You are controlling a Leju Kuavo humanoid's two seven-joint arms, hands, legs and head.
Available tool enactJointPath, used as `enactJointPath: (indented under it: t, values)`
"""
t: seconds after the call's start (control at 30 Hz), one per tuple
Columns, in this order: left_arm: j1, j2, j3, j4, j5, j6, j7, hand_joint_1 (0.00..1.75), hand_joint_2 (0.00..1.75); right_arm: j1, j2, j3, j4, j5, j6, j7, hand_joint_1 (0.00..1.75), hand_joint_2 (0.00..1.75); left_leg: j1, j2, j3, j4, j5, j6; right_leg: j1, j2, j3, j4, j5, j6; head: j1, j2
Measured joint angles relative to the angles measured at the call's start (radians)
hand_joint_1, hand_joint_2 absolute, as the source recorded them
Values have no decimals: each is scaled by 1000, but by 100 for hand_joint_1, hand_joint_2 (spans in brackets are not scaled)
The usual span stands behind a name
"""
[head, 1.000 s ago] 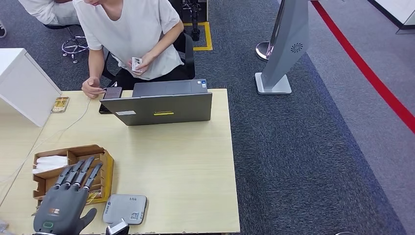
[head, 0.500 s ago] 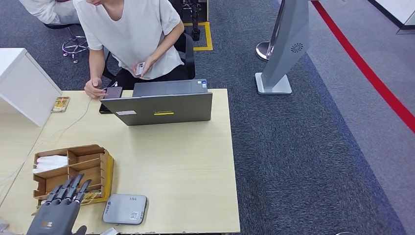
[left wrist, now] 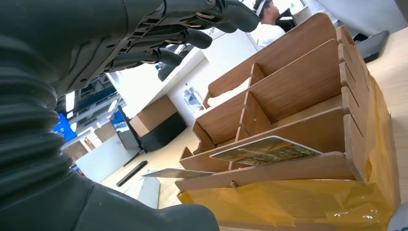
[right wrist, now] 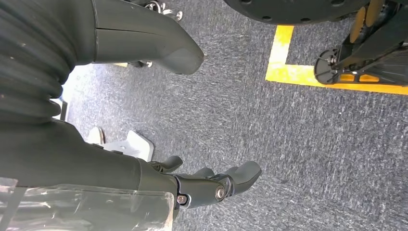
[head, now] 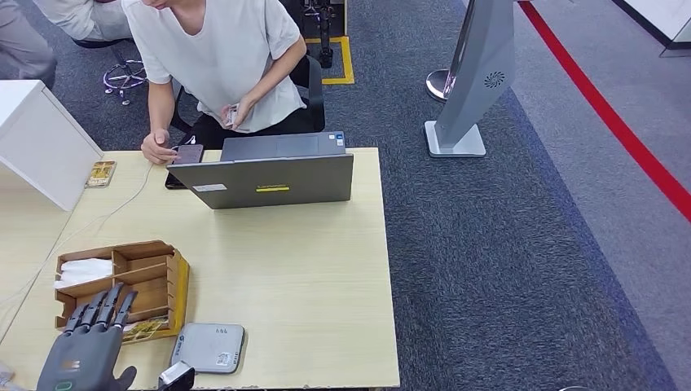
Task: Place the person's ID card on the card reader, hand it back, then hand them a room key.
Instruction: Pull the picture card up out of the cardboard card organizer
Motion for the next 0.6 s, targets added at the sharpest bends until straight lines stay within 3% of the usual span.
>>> enactJointPath:
  t: [0.3,0.6]
  values:
    - [-60,-18,-3,67,0,24,69,0,175,0,0,1,0,8,4,2,0,175,0,0,0,0,0,0,0,0,0,0,0,0,0,0]
    - [-96,-34,-12,139,0,25,84,0,175,-3,0,1,0,13,5,-2,0,175,0,0,0,0,0,0,0,0,0,0,0,0,0,0]
